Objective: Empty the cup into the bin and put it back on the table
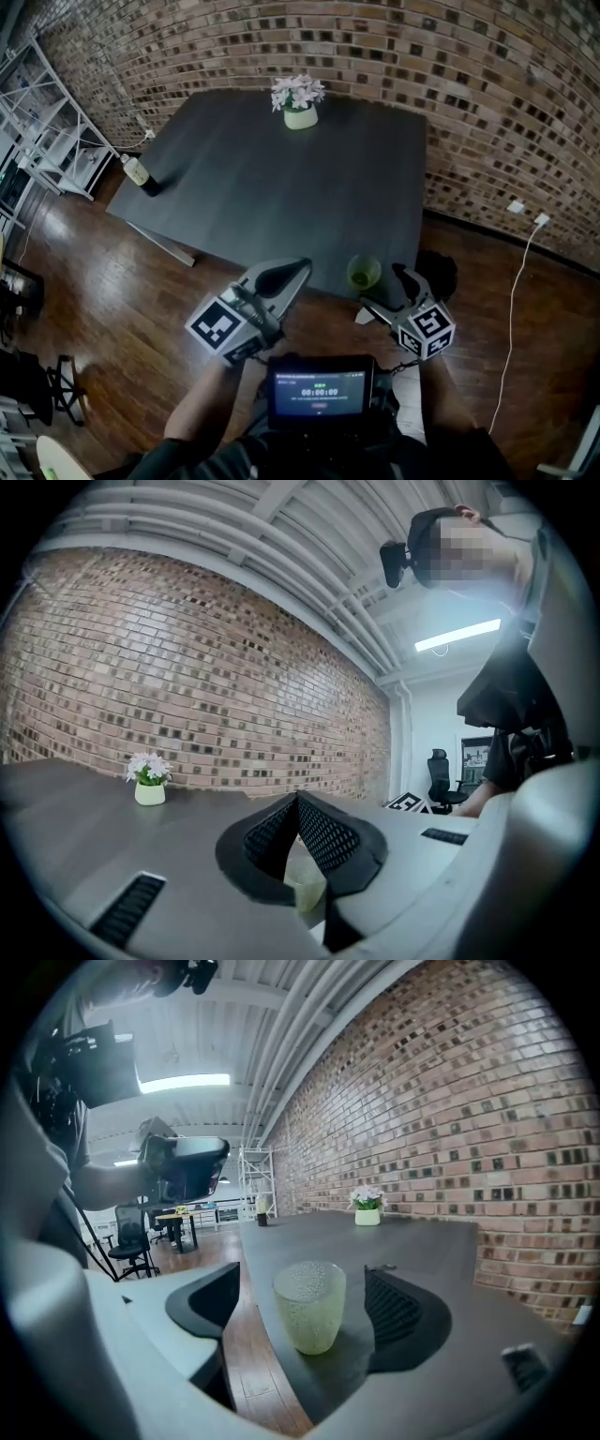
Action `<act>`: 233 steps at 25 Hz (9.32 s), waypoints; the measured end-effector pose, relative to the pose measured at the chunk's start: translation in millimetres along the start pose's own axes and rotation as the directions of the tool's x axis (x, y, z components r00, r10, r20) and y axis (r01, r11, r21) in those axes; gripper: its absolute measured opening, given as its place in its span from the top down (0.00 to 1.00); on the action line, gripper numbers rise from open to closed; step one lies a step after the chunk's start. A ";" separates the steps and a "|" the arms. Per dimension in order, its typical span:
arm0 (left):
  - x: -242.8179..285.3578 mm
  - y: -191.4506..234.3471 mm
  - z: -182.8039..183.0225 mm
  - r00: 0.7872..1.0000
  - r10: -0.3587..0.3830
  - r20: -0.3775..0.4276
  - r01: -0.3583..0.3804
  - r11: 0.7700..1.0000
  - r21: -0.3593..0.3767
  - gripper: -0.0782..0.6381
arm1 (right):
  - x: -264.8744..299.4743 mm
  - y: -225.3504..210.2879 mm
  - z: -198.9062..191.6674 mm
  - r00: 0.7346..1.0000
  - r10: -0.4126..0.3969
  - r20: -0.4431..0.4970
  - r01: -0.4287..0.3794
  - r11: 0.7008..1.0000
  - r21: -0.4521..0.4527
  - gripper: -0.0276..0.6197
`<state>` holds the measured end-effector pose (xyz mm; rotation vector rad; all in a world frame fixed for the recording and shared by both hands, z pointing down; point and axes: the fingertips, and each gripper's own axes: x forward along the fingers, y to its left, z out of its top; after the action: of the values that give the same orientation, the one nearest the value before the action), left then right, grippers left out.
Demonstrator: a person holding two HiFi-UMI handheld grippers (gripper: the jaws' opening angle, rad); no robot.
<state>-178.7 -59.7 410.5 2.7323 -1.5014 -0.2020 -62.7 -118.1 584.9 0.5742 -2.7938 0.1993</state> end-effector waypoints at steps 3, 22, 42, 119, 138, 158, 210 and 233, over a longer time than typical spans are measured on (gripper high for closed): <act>5.2 4.4 -15.3 1.000 0.010 0.004 -0.010 1.000 0.010 0.90 | 9.7 -3.3 -11.4 1.000 0.020 0.012 -0.020 1.000 -0.014 0.30; 9.2 24.4 -37.5 0.999 0.047 0.003 -0.046 0.998 -0.036 0.90 | 46.5 -3.4 -22.4 0.996 0.084 0.041 -0.082 0.996 -0.044 0.26; 2.2 28.7 -28.5 0.999 0.050 0.001 -0.049 0.997 -0.063 0.90 | 58.0 -6.3 -21.5 0.997 0.047 0.066 -0.043 0.997 -0.071 0.36; 63.4 -46.9 99.9 0.935 -0.349 0.064 0.354 0.927 -0.121 0.90 | -150.0 -46.1 172.0 0.908 -0.413 0.064 0.417 0.908 -0.049 0.37; 198.7 -52.9 89.7 0.939 -0.342 0.034 0.344 0.932 -0.115 0.90 | -198.9 -183.1 172.4 0.885 -0.466 0.020 0.466 0.880 -0.092 0.37; 316.9 -73.3 60.2 0.947 -0.319 -0.018 0.314 0.940 -0.129 0.90 | -240.2 -333.2 144.4 0.832 -0.539 -0.131 0.505 0.834 -0.223 0.37; 322.1 -22.4 56.9 0.941 -0.339 -0.001 0.334 0.928 -0.168 0.90 | -267.3 -412.5 148.4 0.467 -0.831 -0.304 0.415 0.509 -0.754 0.37; 327.6 -16.4 60.1 0.946 -0.325 0.013 0.323 0.934 -0.155 0.90 | -268.9 -415.8 148.5 0.414 -0.850 -0.327 0.286 0.462 -0.839 0.37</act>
<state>1.2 -323.8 315.3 2.8259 -0.9733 -0.2908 305.9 -427.0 395.3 1.0153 -1.4723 -0.6302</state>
